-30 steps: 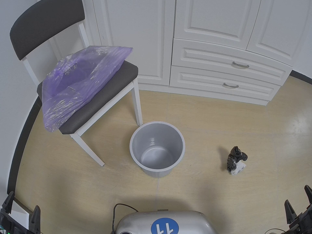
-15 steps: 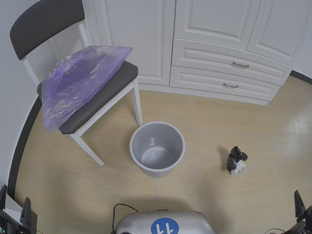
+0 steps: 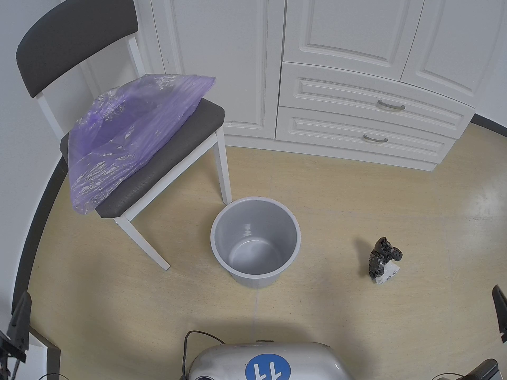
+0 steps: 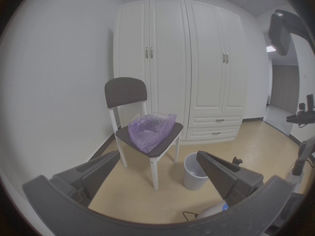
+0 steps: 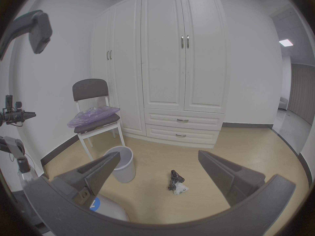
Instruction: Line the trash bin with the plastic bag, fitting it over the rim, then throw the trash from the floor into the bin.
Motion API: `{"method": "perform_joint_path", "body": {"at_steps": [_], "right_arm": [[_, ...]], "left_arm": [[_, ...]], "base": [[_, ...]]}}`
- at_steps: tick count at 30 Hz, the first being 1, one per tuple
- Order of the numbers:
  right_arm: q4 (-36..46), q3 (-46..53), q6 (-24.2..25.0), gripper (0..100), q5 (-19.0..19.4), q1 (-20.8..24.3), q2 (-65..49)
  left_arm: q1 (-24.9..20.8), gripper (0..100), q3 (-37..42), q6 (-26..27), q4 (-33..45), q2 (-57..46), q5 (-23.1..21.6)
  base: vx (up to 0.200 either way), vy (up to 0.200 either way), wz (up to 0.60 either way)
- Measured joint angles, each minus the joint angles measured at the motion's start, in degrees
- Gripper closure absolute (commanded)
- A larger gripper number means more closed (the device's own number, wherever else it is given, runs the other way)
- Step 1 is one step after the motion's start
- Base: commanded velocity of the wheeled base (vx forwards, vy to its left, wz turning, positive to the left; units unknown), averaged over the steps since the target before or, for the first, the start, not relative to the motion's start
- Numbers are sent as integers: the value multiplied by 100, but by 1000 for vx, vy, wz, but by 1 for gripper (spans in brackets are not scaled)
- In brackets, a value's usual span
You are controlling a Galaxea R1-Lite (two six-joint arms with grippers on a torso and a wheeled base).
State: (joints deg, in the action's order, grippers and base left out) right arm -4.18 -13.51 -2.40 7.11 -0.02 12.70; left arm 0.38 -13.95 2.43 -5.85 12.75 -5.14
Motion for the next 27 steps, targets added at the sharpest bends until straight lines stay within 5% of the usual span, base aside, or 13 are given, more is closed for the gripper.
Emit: {"method": "perform_joint_path", "body": {"at_steps": [17,27], "right_arm": [[-284,-1734,41,0,85,-7,2612],[-490,-1996,44,0,134,93,3305]], "left_arm": [[55,0,-1937,1347,-50,4574,924],[-191,0,-2544,2336,-1514,7007,2137]], "base": [[0,0,0],[0,0,0]]}}
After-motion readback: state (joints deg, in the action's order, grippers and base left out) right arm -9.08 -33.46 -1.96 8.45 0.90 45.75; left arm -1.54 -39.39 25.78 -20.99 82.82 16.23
